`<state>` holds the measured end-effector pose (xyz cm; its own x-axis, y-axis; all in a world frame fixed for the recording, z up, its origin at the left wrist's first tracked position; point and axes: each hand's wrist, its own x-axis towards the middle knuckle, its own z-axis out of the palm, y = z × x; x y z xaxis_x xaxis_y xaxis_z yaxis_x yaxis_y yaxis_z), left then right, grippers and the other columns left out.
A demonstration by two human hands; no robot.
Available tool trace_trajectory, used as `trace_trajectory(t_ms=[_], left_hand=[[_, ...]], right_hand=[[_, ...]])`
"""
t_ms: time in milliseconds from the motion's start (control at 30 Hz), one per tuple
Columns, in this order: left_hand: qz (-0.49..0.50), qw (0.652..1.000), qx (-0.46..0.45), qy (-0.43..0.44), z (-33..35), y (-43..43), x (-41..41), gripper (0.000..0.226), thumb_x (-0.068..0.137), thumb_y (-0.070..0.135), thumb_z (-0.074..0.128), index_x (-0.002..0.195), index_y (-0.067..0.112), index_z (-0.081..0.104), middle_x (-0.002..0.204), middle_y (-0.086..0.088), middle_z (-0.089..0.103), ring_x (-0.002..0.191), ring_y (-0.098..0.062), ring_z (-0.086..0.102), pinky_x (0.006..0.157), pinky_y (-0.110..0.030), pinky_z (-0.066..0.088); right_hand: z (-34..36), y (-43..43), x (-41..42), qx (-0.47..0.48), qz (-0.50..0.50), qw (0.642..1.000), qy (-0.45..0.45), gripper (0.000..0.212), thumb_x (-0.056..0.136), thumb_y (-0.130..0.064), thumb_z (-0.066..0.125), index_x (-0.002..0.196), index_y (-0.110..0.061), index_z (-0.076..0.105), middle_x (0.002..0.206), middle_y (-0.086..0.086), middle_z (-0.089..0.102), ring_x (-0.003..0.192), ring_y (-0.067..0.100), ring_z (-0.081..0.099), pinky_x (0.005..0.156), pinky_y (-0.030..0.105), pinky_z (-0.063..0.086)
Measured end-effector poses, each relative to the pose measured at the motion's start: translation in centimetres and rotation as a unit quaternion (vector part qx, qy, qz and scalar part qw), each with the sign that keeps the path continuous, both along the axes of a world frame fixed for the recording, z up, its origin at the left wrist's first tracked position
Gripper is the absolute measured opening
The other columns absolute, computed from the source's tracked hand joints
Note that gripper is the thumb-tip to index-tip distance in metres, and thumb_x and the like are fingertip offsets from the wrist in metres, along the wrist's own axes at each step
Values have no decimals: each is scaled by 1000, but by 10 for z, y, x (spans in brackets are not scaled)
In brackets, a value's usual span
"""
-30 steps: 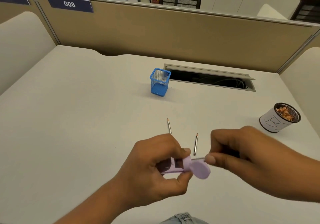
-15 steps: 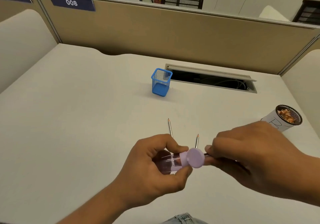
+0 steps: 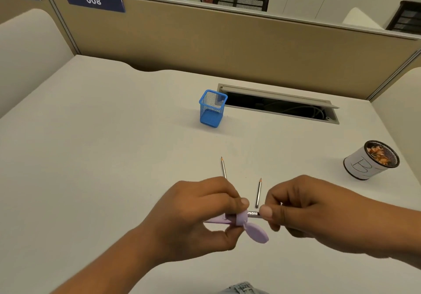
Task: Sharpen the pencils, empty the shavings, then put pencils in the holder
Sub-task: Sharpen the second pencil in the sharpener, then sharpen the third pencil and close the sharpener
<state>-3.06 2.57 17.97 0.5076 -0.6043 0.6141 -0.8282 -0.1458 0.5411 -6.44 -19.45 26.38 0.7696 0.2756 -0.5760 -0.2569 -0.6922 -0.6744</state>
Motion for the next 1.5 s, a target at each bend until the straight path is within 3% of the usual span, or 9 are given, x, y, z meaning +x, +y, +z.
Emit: trace_trajectory(t_ms=[133,267,400,500,600,867,1033,1200,1500], left_hand=[[23,993,-44,105,-8,-3,1,23,73,14,83,91,12,71,85,4,69,67,-8,60,55,-15,45],[85,964,-99,231,-17,-3,-1,21,76,22,80,94,26,71,84,13,71,66,-12,63,52,-24,50],[93,917,-144,361,-30,-7,2,20,82,32,75,102,32,72,98,6,76,85,-13,68,69,-16,53],[89,887,-171,420,-45,-13,6,21,85,29,74,104,32,70,105,5,76,94,-14,70,78,-20,55],[109,853,-194,472,-63,-17,10,19,86,23,72,102,32,69,107,3,76,101,-17,70,87,-23,55],[136,837,-178,499,-83,-25,10,17,85,29,73,102,34,70,106,5,75,101,-20,69,87,-21,54],[142,841,-131,506,-87,-32,3,15,86,37,70,100,39,68,102,11,75,93,-13,68,75,-11,51],[158,829,-119,524,-94,-33,-1,17,83,42,70,100,44,68,101,14,75,95,-10,68,76,-11,51],[160,817,-138,536,-92,-34,-2,23,78,49,74,99,43,69,100,10,76,94,-16,69,77,-17,54]], right_hand=[[-3,-5,4,-47,24,996,-73,37,88,-59,48,74,-31,67,49,-7,56,43,7,42,46,18,38],[-5,-10,8,-46,-4,993,-108,42,79,-69,44,74,-34,67,51,-8,60,40,5,43,44,16,38],[-13,-16,13,-17,-55,989,-138,40,80,-65,49,71,-31,69,52,-5,62,37,3,40,41,15,35],[-30,-19,19,10,-101,984,-145,39,81,-62,52,72,-29,69,53,-6,62,40,4,38,41,14,33],[-62,-23,30,24,-170,977,-129,27,92,-42,61,72,-25,70,57,-11,63,44,7,40,42,14,32],[-159,-22,63,-27,-296,942,-155,11,74,-15,69,68,-25,73,58,-18,66,40,0,52,38,12,38],[-201,-20,86,-109,-301,936,-148,8,73,-18,70,69,-25,71,60,-10,68,49,4,61,47,18,44],[-223,-20,97,-156,-282,939,-123,3,75,-20,71,74,-22,73,69,-9,70,64,6,63,50,17,41],[-233,-19,101,-159,-282,938,-126,6,77,-24,76,79,-21,71,70,-5,70,64,13,66,52,19,44]])
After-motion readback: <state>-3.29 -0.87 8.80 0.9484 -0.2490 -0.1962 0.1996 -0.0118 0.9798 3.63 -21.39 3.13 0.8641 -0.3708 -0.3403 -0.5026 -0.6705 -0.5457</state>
